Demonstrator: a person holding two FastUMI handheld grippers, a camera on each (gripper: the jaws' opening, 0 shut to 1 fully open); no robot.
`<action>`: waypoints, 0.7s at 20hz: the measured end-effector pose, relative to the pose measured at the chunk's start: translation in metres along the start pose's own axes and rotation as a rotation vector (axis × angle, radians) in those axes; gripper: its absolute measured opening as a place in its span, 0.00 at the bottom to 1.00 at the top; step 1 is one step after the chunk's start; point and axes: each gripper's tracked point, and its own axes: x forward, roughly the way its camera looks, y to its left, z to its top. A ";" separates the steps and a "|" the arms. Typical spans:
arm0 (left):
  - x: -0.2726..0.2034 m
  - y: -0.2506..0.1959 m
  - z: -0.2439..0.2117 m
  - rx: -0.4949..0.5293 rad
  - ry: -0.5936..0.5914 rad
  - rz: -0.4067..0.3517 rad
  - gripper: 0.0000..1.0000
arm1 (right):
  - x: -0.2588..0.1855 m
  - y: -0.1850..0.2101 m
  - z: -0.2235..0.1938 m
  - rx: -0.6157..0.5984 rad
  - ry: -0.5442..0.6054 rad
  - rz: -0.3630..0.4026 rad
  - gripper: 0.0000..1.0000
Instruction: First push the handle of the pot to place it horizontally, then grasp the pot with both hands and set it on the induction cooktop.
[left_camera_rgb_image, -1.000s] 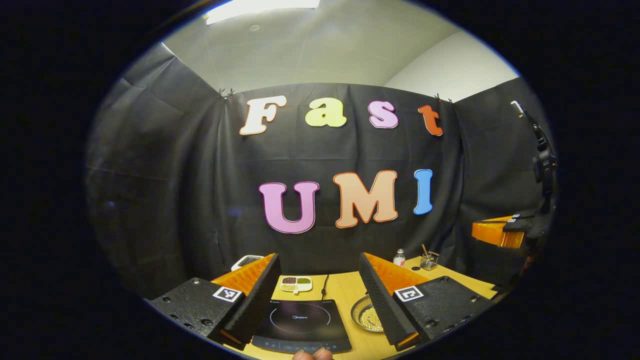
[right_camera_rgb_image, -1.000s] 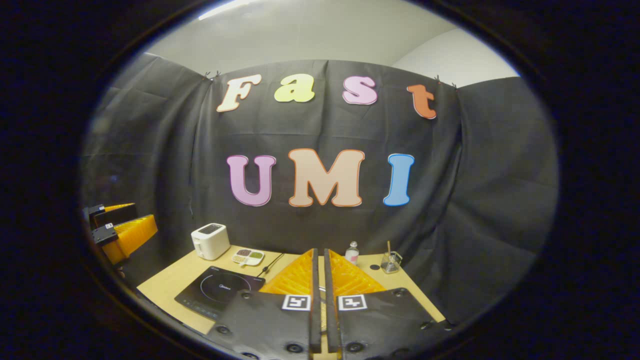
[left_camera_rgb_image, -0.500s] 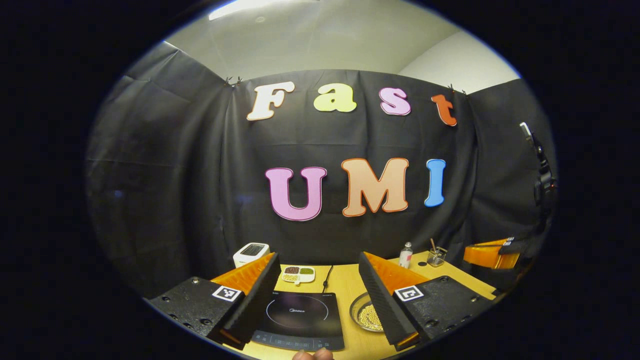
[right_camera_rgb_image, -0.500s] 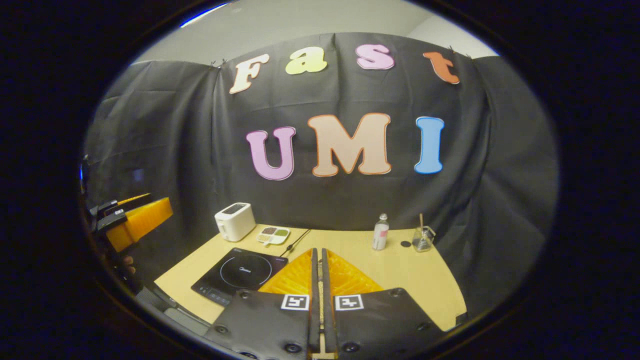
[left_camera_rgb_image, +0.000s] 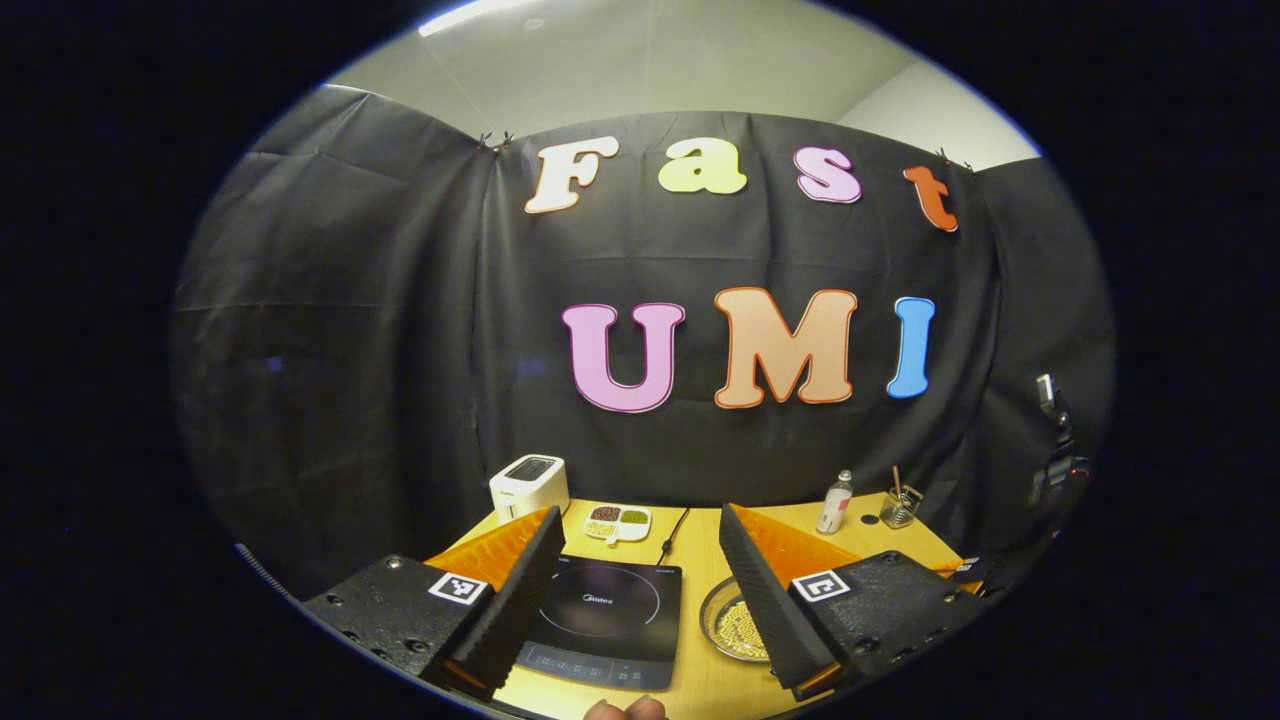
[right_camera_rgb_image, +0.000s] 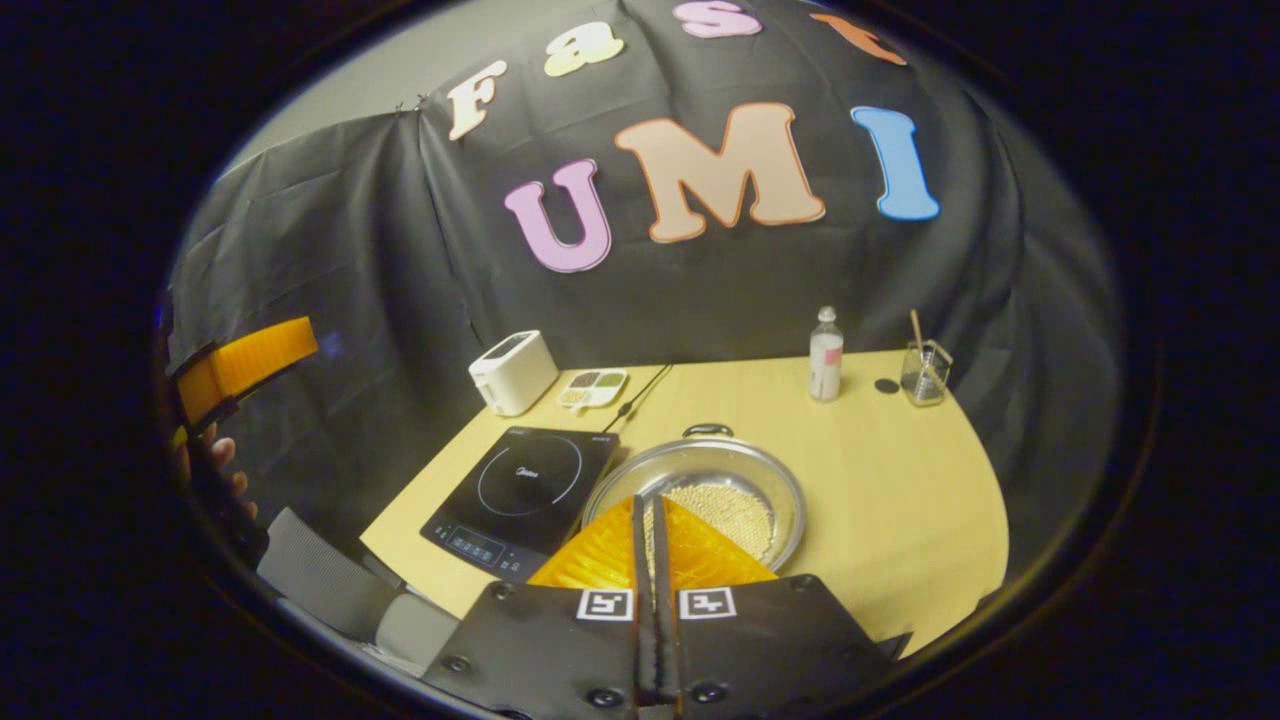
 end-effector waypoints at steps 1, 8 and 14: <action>0.003 0.004 -0.002 -0.001 0.004 0.001 0.95 | 0.006 0.002 -0.011 -0.006 0.025 0.000 0.00; 0.037 0.014 -0.023 0.002 0.033 -0.173 0.93 | 0.044 0.035 -0.082 0.100 0.209 -0.059 0.00; 0.068 0.021 -0.035 0.001 0.017 -0.367 0.96 | 0.064 0.048 -0.125 0.170 0.287 -0.205 0.03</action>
